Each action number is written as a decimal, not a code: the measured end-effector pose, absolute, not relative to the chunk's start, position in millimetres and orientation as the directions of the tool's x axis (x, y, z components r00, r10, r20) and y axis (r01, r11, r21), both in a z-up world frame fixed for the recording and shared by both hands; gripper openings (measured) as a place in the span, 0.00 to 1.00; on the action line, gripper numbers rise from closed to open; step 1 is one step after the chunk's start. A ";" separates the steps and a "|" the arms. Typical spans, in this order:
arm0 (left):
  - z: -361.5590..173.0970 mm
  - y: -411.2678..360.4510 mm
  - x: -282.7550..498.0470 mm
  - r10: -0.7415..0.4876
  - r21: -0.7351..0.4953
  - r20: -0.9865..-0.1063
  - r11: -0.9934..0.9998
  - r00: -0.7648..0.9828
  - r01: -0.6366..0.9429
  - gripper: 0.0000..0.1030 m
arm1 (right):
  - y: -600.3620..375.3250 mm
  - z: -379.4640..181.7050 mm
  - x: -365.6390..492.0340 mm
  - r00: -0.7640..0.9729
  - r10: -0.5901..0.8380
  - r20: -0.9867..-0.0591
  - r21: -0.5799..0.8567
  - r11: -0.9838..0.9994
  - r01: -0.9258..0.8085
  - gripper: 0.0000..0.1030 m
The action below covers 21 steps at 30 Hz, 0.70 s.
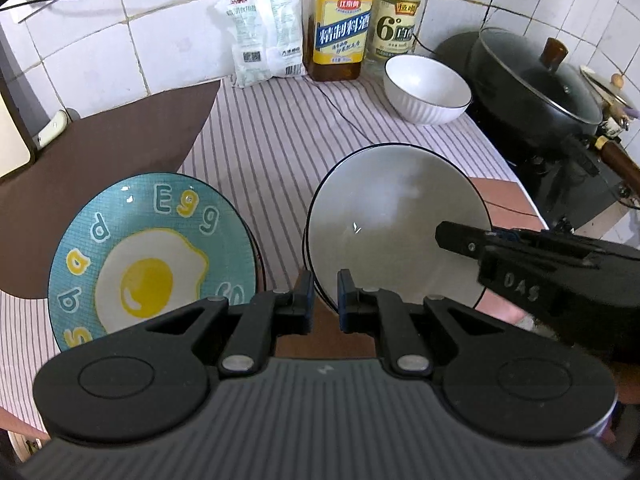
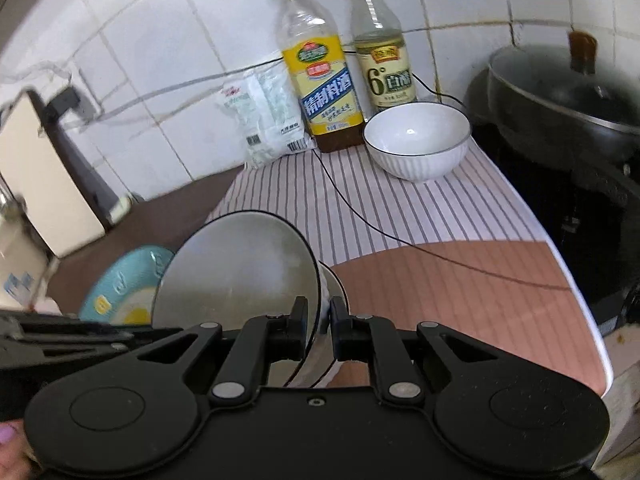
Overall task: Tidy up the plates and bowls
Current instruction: 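Lower the second bowl into the first bowl with both grippers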
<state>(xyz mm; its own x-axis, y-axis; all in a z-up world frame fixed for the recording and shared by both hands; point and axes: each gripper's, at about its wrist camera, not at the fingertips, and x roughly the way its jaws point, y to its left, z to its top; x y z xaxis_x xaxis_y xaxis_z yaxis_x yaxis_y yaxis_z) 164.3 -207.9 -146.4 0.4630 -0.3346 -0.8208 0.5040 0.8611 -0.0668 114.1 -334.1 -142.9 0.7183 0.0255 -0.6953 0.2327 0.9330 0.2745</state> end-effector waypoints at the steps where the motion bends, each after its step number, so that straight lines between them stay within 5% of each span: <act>1: -147.8 -208.0 165.6 -0.329 -0.065 -0.827 0.862 0.457 0.502 0.10 | -331.4 -143.5 115.6 0.715 0.015 -0.699 0.252 0.941 0.227 0.15; 21: -164.2 -201.2 186.8 -0.383 -0.178 -0.851 0.854 0.359 0.489 0.14 | -314.4 -154.5 118.4 0.738 -0.063 -0.672 -0.015 0.997 0.072 0.23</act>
